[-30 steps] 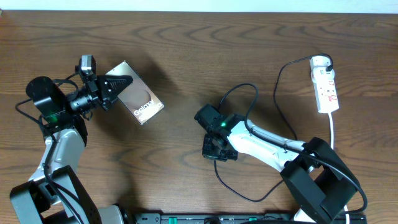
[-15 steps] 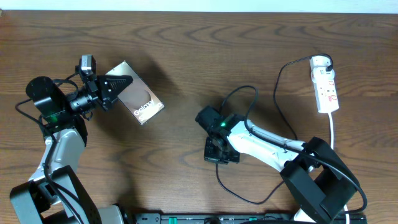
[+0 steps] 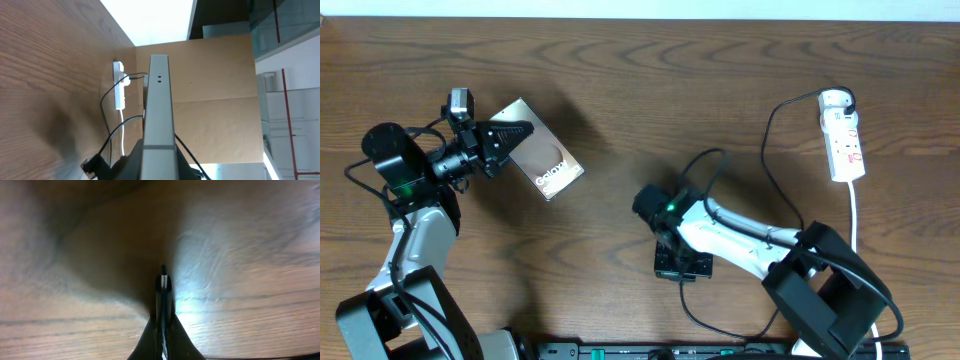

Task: Plug charger to phone and switch on socket
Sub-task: 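Close the right gripper on the USB-C plug end of the cable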

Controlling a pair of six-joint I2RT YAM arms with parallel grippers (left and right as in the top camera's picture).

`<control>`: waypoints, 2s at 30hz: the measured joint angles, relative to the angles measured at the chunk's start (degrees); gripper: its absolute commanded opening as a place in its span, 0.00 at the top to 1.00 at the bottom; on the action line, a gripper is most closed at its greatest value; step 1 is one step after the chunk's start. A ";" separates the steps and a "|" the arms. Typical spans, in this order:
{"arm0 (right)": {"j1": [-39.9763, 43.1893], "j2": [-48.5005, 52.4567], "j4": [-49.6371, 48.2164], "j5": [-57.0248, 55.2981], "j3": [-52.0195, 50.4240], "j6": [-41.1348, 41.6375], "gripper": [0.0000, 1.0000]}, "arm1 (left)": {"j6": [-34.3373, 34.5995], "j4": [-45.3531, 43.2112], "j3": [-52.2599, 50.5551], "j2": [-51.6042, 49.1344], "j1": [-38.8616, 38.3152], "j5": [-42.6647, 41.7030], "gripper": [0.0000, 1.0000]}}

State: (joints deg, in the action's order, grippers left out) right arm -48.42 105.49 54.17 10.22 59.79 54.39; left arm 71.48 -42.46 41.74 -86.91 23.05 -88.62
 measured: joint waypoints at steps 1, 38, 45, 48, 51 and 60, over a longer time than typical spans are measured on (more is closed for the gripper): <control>-0.48 0.00 -0.22 0.04 0.00 0.04 0.99 | 0.00 0.00 0.00 0.00 0.00 0.00 0.93; -3.69 -0.13 -2.91 1.18 0.04 1.62 0.72 | 0.00 0.00 0.00 0.00 0.00 0.00 0.92; -3.69 -0.13 -2.91 1.09 0.04 1.95 0.64 | 0.00 0.02 0.00 0.00 0.00 0.00 0.93; -3.72 -0.17 -3.45 1.31 0.04 2.03 0.61 | 0.00 0.00 0.00 0.00 0.00 0.00 0.92; -3.91 -0.24 -3.89 1.36 0.04 2.03 0.61 | 0.00 0.00 0.00 0.00 0.00 0.00 0.93; -3.96 -0.35 -4.33 1.36 0.04 0.96 0.60 | -0.02 0.02 0.00 0.00 0.00 0.00 0.93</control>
State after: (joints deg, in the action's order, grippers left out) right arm -52.38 105.14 49.84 11.57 59.83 55.35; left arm 71.46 -42.44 41.74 -86.91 23.05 -88.62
